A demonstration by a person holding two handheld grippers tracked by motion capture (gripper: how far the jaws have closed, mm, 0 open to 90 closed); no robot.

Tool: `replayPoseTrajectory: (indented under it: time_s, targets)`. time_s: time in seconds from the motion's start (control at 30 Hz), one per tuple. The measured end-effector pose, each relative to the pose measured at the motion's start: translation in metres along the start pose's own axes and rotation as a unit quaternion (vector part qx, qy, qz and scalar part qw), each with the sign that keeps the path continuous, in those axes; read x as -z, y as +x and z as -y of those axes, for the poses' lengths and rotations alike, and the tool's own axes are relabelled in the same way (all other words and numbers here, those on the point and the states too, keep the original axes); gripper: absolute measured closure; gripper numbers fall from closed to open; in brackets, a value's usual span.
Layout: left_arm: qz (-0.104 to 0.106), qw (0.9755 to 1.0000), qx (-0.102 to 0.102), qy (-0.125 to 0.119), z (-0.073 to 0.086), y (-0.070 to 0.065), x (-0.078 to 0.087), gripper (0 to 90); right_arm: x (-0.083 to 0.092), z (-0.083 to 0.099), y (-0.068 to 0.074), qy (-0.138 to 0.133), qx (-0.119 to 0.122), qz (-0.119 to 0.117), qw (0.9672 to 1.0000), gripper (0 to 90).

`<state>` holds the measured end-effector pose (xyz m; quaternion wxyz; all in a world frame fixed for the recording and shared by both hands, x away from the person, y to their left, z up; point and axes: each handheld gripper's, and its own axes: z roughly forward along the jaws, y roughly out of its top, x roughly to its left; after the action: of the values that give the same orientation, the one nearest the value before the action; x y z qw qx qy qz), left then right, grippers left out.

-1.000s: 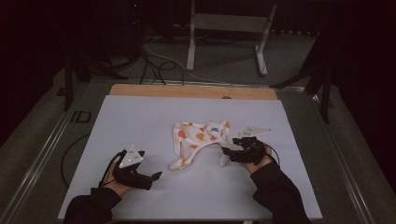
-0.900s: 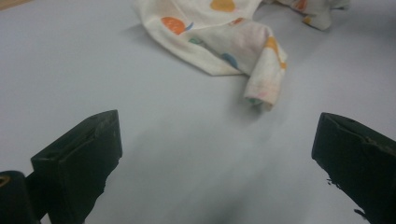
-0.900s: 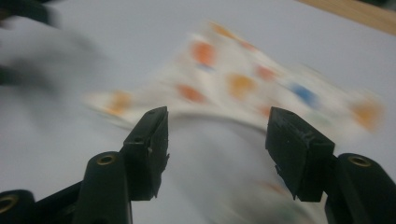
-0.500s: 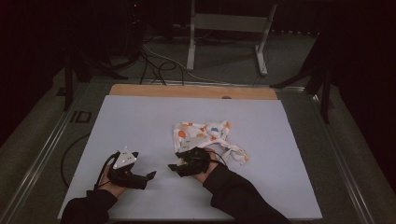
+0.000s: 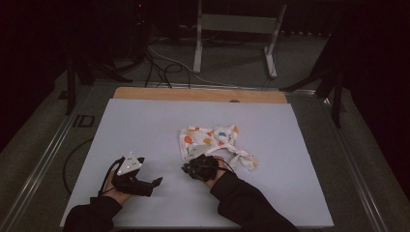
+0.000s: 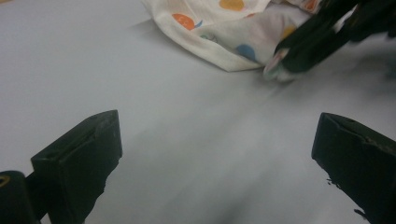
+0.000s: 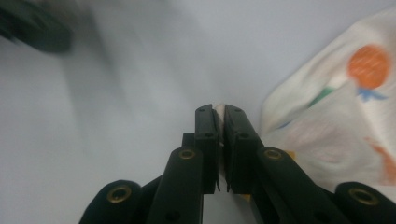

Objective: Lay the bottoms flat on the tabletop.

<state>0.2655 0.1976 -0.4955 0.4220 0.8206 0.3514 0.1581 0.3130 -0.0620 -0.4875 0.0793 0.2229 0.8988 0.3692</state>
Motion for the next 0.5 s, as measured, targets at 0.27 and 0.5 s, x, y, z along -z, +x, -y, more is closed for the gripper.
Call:
replayPoseTrajectory:
  time_s: [0.27, 0.5]
  targets:
    - [0.006, 1.0000, 0.002, -0.002, 0.000, -0.001, -0.001, 2.5, 0.047, -0.007, -0.009, -0.069, -0.021, 0.003, 0.9974, 84.5]
    - [0.012, 0.9999, 0.005, -0.002, -0.001, -0.002, -0.001, 3.1, 0.075, 0.006, -0.017, -0.093, -0.043, 0.016, 0.9946, 83.8]
